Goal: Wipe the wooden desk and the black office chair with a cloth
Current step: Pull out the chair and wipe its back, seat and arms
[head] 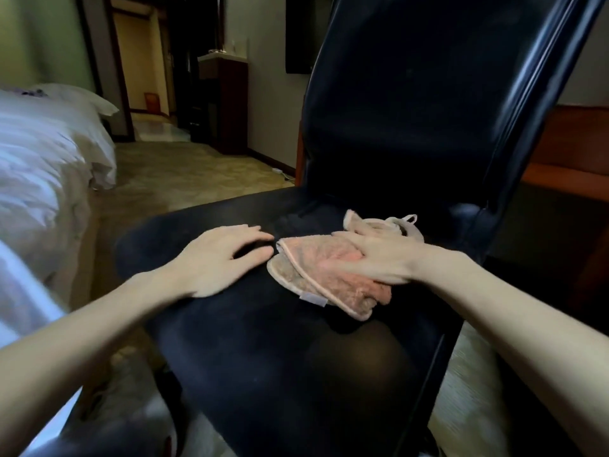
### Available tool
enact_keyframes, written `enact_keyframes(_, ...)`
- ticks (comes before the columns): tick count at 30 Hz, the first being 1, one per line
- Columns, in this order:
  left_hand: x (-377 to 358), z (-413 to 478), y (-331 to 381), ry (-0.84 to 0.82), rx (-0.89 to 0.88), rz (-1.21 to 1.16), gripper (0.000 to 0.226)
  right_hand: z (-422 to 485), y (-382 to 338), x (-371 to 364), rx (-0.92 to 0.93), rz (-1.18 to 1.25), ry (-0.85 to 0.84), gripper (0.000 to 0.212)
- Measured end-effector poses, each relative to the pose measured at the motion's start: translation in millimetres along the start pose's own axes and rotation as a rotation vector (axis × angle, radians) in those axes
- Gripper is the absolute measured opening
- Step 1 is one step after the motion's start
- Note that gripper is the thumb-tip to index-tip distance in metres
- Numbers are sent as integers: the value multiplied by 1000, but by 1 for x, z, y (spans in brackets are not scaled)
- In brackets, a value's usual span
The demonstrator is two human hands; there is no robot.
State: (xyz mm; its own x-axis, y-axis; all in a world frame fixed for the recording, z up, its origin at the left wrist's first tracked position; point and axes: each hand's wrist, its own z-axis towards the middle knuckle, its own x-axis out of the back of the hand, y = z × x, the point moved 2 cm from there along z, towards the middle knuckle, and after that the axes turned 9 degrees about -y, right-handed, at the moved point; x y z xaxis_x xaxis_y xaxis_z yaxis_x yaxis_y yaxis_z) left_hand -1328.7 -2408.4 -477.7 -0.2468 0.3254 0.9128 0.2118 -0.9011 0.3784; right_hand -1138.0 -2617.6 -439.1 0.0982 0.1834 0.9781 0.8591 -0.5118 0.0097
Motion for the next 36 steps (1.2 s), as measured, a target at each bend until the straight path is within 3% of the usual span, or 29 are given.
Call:
enact_keyframes(3,-7,-3,-4,131,5,-24,69,-25,-18,-10,116,-23,155,111)
enact_keyframes(7,-11,-2,-7,164,9,-22,77,-74,-65,-26,308,-52,551,48)
enact_keyframes(9,-11,-3,-6,164,3,-42,71,-91,-85,-38,336,9,690,31)
enact_keyframes(12,-12,-11,0,161,-34,-81,68,-91,-74,-28,287,-58,784,41)
enact_keyframes(15,-12,-22,3,147,-61,-51,61,-85,-20,-11,157,-284,754,55)
enact_keyframes(18,-10,-31,7,189,-58,-80,53,-91,55,1,-18,-438,843,43)
enact_keyframes(21,-13,-34,13,210,-80,-85,51,-95,123,17,-162,-121,933,47)
enact_keyframes(23,-10,-33,14,193,-87,-93,49,-84,152,18,-215,171,744,67)
enact_keyframes(26,1,-34,-3,215,-24,-95,43,-57,170,-5,-305,319,334,81)
enact_keyframes(27,3,-36,-12,225,9,-94,41,-50,170,-18,-279,387,267,85)
enact_keyframes(29,5,-42,-26,243,57,-61,36,-38,165,-43,-174,570,358,77)
enact_keyframes(31,0,-43,-30,244,52,-9,52,-35,158,-57,-180,690,518,61)
enact_keyframes(33,-7,-43,-29,257,45,28,70,-38,145,-62,-216,691,591,67)
enact_keyframes(36,-10,-45,-30,308,50,19,75,-52,114,-60,-165,657,665,65)
